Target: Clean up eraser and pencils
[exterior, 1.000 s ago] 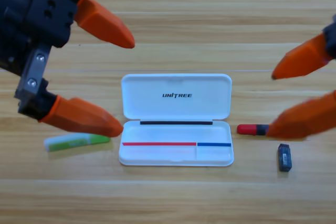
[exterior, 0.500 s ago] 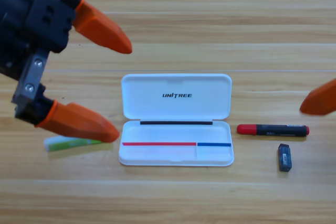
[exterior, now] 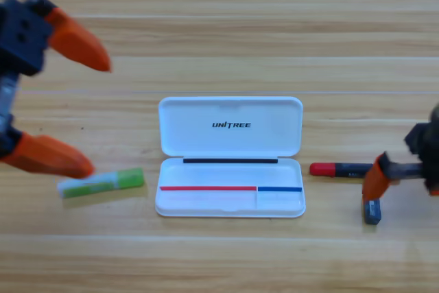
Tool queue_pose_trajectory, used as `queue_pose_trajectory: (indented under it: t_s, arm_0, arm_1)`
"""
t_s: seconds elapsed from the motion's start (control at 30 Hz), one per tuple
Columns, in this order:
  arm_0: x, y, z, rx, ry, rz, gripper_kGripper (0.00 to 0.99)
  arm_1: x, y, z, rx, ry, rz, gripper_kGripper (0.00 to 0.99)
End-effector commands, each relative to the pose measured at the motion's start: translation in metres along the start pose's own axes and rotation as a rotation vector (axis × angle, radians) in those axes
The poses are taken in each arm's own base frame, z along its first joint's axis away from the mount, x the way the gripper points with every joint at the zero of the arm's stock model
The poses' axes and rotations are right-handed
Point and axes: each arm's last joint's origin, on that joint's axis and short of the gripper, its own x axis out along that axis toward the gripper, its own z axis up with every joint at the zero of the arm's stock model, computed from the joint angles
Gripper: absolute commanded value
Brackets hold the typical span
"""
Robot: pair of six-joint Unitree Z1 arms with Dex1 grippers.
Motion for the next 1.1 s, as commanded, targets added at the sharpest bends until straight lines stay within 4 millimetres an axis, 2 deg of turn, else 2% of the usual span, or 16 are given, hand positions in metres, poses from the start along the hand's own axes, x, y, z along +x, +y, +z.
queue_pose_trajectory:
  t_s: [0.03, 0.1, 0.2, 0.33, 0.53, 0.57, 0.7, 0.77, 0.8, 0.9, 1.0, 1.1]
  arm_0:
    - [0.002, 0.006, -0.006, 0.008, 0.14, 0.083, 0.99]
    - [0.005, 0.014, -0.011, -0.02, 0.187, 0.112, 0.989]
    - [0.02, 0.029, -0.019, -0.055, 0.27, 0.122, 0.989]
    - [0.05, 0.051, -0.028, -0.102, 0.377, 0.1, 0.988]
    - [0.099, 0.083, -0.048, -0.163, 0.492, 0.005, 0.99]
    - [0.107, 0.087, -0.052, -0.175, 0.499, -0.022, 0.99]
    - [0.129, 0.102, -0.068, -0.2, 0.503, -0.1, 0.99]
    - [0.14, 0.108, -0.076, -0.21, 0.506, -0.138, 0.99]
    - [0.146, 0.11, -0.08, -0.216, 0.503, -0.158, 0.99]
    - [0.159, 0.113, -0.091, -0.223, 0.499, -0.186, 0.99]
    - [0.168, 0.115, -0.098, -0.231, 0.497, -0.211, 0.99]
    - [0.171, 0.116, -0.101, -0.232, 0.495, -0.22, 0.99]
  arm_1:
    - [0.039, -0.001, 0.014, 0.063, 0.067, -0.035, 0.963]
    - [0.048, 0.0, 0.016, 0.074, 0.073, -0.045, 0.943]
    - [0.062, 0.001, 0.02, 0.087, 0.079, -0.055, 0.9]
    - [0.078, 0.002, 0.024, 0.107, 0.093, -0.071, 0.876]
    - [0.089, 0.004, 0.027, 0.118, 0.096, -0.078, 0.807]
    - [0.09, 0.003, 0.028, 0.12, 0.098, -0.08, 0.742]
    - [0.092, 0.003, 0.026, 0.12, 0.115, -0.074, 0.342]
    - [0.09, 0.002, 0.025, 0.115, 0.122, -0.079, 0.216]
    - [0.09, 0.002, 0.024, 0.116, 0.128, -0.081, 0.17]
    - [0.086, 0.003, 0.022, 0.111, 0.149, -0.094, 0.158]
    - [0.079, 0.005, 0.021, 0.104, 0.176, -0.11, 0.0]
    - [0.068, 0.009, 0.023, 0.085, 0.185, -0.108, 0.0]
